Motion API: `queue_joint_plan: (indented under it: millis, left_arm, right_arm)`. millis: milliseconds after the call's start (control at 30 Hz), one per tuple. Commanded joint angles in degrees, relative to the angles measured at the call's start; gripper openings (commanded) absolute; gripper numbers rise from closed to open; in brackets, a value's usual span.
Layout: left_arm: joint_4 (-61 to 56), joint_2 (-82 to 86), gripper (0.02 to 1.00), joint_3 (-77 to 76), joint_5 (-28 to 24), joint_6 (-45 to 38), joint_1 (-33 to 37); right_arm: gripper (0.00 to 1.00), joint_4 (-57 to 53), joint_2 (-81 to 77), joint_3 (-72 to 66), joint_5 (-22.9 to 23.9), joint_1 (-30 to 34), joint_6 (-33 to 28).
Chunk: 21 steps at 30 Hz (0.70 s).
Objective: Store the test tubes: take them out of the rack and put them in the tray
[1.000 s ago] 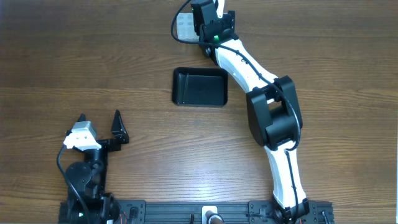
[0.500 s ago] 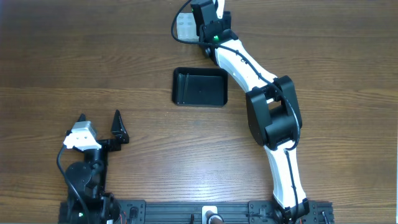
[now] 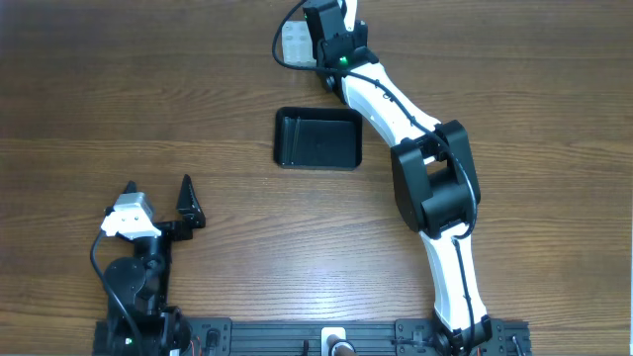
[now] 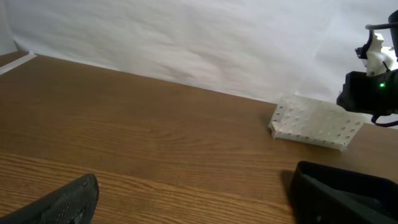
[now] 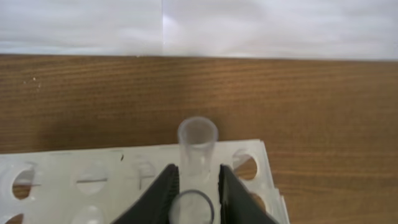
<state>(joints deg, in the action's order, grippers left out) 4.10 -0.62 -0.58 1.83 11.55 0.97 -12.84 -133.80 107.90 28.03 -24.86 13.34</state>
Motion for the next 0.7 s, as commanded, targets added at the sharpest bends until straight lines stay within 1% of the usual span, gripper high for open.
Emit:
queue_joint_plan:
  millis: [33,100,167,700]
  left_arm:
    - [0.07,0.39,0.996,0.24,-0.74,-0.68,-0.28]
    - [0.07,0.39,0.998,0.24,-0.74,-0.68,-0.28]
    - [0.07,0.42,0.998,0.24,-0.74,-0.68,-0.28]
    - [0.07,0.39,0.998,0.24,-0.74,-0.68,-0.28]
  right_arm:
    - [0.099,-0.02,-1.33,1.51,0.79,-0.33,0.33]
    - [0.040,-0.02,-1.33,1.51,0.79,-0.33,0.33]
    - [0.014,-0.02,-1.33,1.51,0.79,-0.35,0.33]
    - [0.012,0.22,-1.33,1.53,0.79,-1.14,0.31]
